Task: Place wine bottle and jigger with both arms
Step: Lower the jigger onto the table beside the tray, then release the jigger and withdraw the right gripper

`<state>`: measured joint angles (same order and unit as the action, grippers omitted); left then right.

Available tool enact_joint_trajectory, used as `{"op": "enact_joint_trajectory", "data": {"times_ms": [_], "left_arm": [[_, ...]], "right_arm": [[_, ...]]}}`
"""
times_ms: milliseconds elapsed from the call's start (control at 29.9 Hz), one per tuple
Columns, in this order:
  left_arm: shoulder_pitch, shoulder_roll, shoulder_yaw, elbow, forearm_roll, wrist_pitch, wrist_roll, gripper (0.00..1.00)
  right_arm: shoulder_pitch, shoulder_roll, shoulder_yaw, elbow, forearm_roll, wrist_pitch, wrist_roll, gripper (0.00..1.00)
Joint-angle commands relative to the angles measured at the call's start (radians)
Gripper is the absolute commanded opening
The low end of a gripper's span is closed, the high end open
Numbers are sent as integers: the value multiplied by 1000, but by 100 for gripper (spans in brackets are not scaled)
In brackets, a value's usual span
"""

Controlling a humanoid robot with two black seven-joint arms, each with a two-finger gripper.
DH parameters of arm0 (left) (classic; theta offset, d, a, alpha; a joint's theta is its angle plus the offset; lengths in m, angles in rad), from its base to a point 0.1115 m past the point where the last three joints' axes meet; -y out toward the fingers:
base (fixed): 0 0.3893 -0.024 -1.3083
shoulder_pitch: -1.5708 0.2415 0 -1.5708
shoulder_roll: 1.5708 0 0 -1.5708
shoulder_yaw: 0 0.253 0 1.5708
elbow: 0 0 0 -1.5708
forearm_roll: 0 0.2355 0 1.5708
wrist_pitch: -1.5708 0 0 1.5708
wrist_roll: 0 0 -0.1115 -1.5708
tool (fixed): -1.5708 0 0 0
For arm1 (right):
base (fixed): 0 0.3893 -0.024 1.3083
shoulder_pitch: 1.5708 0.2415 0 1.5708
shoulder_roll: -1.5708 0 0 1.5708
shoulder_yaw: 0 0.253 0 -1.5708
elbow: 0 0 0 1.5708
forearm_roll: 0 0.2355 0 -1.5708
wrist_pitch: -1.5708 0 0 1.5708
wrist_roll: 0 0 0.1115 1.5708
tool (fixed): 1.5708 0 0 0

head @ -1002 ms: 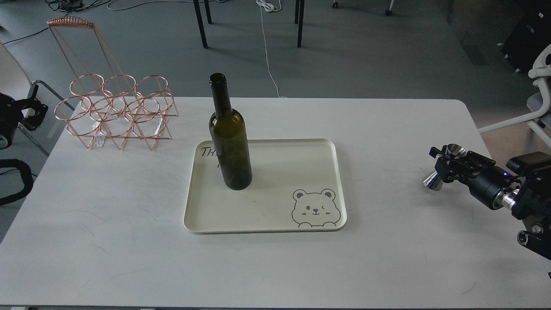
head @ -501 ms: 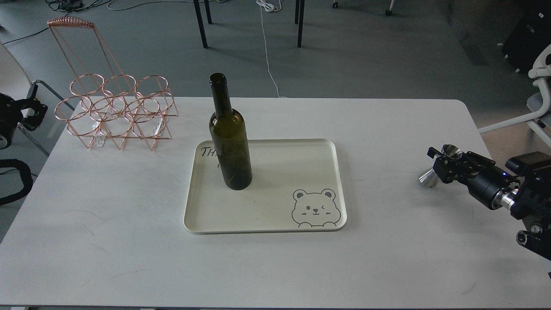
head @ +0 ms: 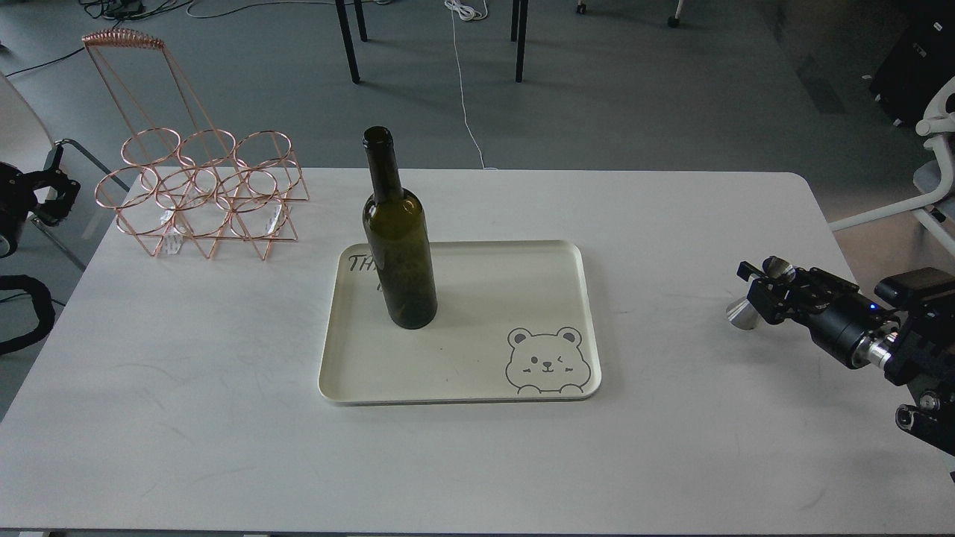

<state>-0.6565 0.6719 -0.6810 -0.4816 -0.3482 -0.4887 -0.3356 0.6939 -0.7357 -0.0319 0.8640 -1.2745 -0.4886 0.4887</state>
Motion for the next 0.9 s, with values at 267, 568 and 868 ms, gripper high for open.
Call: {"op": "enact_joint_trajectory", "data": {"times_ms": [267,568,868], "left_arm": [[-2,5,-2,0,0,0,0,99],[-2,2,-3,-2,0,0,0,99],[-11,69,5,-46,3,0,15,99]], "right_arm": [[12,-166,1,191,0,0,0,95],[59,-255,27,211,7,0,0,95],[255,-249,104,201,233,0,0,96]]}}
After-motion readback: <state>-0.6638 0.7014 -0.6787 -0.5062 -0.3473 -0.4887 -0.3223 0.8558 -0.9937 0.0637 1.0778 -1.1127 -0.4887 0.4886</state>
